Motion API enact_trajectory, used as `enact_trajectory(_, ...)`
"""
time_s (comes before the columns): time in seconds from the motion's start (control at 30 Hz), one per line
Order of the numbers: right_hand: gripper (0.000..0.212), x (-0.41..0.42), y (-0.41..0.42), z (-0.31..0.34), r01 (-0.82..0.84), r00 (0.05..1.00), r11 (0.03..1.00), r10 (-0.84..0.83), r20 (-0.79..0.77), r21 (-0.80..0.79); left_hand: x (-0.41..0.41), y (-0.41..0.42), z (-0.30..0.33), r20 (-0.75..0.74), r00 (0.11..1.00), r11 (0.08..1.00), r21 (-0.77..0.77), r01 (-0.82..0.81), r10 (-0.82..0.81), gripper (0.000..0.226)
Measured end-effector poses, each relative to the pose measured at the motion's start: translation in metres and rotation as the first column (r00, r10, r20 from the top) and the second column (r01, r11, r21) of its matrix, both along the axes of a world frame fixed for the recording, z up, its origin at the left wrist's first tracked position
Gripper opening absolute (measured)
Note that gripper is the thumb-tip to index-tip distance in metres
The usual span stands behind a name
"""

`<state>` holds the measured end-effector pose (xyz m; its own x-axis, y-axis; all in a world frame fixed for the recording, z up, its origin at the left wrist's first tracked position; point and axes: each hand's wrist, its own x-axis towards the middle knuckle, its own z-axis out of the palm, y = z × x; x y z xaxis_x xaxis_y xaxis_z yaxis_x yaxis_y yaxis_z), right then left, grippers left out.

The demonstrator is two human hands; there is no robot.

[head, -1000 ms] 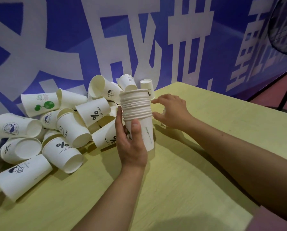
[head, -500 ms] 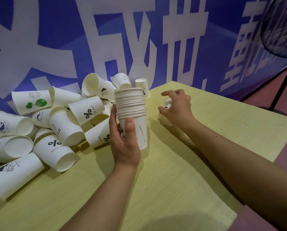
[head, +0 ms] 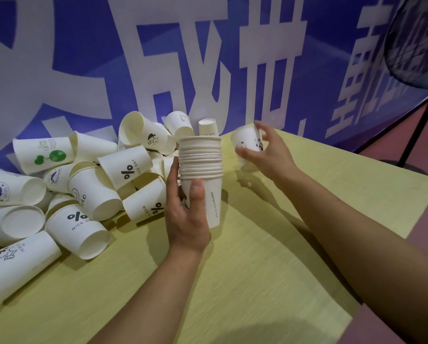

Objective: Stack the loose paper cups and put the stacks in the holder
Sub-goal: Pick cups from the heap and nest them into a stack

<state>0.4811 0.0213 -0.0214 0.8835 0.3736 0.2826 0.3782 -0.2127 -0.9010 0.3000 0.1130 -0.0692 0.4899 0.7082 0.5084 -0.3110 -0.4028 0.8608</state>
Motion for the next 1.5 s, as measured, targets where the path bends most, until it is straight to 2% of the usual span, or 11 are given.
enact_trajectory(0.13,0.076,-0.019,-0.004,0.017,-0.09,0.989,0.901,0.033,0.141,0.425,0.001,-0.001,-0.004,-0.104,0.994,0.999,0.026,0.048,-0.045,0.072)
enact_trajectory(0.2,0.073,-0.028,-0.006,0.022,-0.134,0.985,0.844,0.057,0.161,0.52,0.001,-0.001,-0.004,-0.157,0.983,0.995,0.037,0.097,-0.09,0.068)
enact_trajectory(0.3,0.07,-0.038,-0.004,0.023,-0.193,0.978,0.824,0.117,0.172,0.533,0.0,-0.004,-0.002,-0.217,0.97,0.989,0.075,0.126,-0.107,0.064)
enact_trajectory(0.5,0.035,-0.047,0.008,0.01,-0.29,0.957,0.855,0.242,0.163,0.43,0.003,-0.001,-0.002,-0.147,0.988,0.996,0.067,0.056,-0.046,0.066)
enact_trajectory(0.67,0.027,-0.042,0.016,-0.005,-0.369,0.927,0.879,0.323,0.193,0.303,0.002,0.002,-0.002,-0.099,0.995,0.999,0.017,-0.028,0.03,0.069)
enact_trajectory(0.8,0.03,-0.034,0.019,-0.01,-0.3,0.943,0.918,0.245,0.225,0.26,0.001,0.003,-0.001,-0.041,0.999,1.0,-0.014,0.002,-0.003,0.069)
enact_trajectory(0.9,0.042,-0.008,0.038,-0.013,-0.147,0.958,0.989,0.134,0.254,0.034,-0.001,0.003,0.0,0.004,1.0,0.999,-0.042,-0.012,0.012,0.071)
enact_trajectory(1.03,0.06,0.037,0.077,-0.009,-0.058,0.934,0.943,0.167,0.317,-0.328,-0.001,0.003,0.001,0.065,0.997,0.998,-0.062,-0.026,0.03,0.067)
enact_trajectory(1.27,0.065,0.077,0.131,0.008,0.051,0.928,0.883,0.13,0.348,-0.467,0.002,0.006,-0.002,0.124,0.992,0.995,-0.094,-0.015,0.027,0.061)
enact_trajectory(1.4,0.051,0.086,0.141,0.003,0.086,0.925,0.872,0.109,0.363,-0.482,0.003,0.006,-0.003,0.132,0.991,0.995,-0.096,-0.006,0.019,0.062)
enact_trajectory(1.5,0.028,0.087,0.14,-0.001,0.104,0.918,0.927,0.05,0.393,-0.361,0.005,0.007,-0.004,0.139,0.99,0.996,-0.093,-0.006,0.019,0.064)
